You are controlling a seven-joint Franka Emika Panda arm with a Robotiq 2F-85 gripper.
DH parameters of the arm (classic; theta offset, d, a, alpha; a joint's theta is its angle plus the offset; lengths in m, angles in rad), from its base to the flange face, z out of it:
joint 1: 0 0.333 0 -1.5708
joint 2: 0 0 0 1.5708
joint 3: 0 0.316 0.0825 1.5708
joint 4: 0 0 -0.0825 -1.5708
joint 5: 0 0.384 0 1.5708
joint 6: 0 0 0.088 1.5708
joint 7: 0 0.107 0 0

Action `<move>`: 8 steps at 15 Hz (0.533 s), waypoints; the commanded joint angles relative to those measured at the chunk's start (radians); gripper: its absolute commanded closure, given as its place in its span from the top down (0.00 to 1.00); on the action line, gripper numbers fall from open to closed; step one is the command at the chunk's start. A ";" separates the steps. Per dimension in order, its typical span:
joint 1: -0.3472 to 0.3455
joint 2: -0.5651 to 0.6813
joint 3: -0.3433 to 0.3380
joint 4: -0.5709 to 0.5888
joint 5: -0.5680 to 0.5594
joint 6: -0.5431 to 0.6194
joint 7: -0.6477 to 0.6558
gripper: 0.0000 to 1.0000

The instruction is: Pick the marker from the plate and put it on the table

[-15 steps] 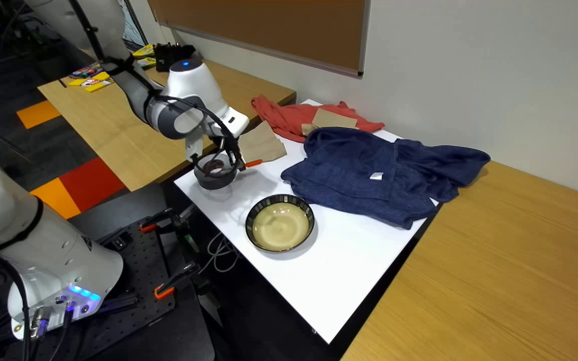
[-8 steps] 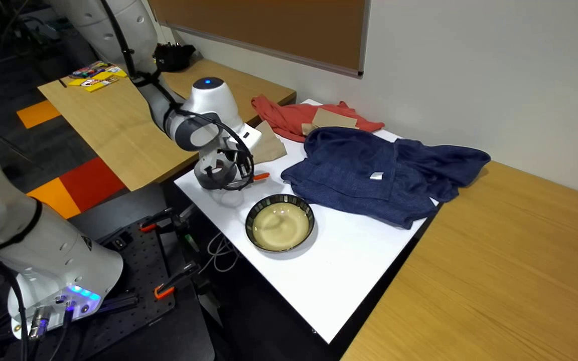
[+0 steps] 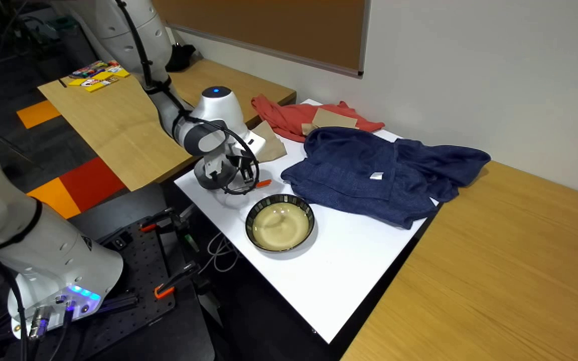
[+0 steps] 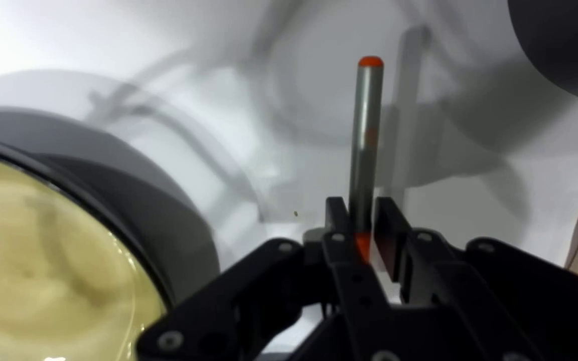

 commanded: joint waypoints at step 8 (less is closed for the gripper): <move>0.052 -0.044 -0.046 0.000 0.052 0.012 -0.016 1.00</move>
